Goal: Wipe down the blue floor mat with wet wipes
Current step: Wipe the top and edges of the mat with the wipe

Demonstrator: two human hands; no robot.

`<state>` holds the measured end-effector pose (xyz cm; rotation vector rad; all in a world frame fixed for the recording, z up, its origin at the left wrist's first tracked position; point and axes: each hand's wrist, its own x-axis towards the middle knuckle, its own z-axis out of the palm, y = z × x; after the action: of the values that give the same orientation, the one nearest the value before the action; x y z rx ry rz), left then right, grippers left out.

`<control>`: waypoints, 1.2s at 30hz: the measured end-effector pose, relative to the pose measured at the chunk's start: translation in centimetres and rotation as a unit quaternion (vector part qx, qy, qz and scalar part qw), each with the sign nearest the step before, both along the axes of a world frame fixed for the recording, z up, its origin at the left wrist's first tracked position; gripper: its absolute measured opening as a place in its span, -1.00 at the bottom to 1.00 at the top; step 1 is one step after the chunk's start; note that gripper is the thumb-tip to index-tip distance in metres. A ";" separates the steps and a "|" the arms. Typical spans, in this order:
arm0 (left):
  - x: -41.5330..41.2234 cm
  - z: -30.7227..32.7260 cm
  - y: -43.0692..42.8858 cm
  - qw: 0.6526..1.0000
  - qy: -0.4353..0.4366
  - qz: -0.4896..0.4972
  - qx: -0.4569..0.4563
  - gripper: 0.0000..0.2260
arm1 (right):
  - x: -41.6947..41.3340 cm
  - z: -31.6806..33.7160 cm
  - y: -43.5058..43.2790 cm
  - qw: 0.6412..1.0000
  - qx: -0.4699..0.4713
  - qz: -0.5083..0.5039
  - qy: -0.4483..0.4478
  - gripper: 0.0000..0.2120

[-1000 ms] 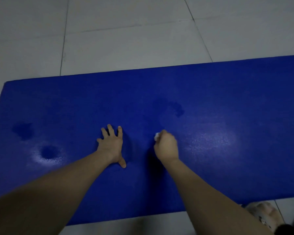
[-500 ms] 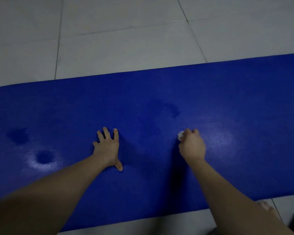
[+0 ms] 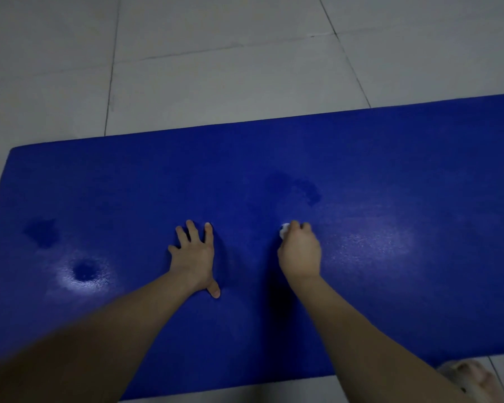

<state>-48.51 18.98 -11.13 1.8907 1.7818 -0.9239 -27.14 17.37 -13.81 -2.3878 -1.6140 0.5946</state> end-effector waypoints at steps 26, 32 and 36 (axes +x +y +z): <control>-0.1 0.0 -0.1 1.000 -0.011 0.006 0.001 0.51 | 4.7 -0.6 2.1 0.998 0.013 -0.053 0.017 -0.88; -0.2 -0.2 -0.1 1.000 0.004 -0.003 0.008 0.49 | -6.7 -0.8 1.9 0.989 -0.006 0.147 0.030 -0.81; -0.2 -0.2 -0.2 1.000 0.005 -0.004 0.004 0.49 | -6.5 -0.7 2.5 0.975 -0.018 0.222 0.021 -0.73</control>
<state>-48.68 18.76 -11.34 1.9024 1.7892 -0.9319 -33.66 19.90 -14.53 -2.0213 -2.1493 0.7447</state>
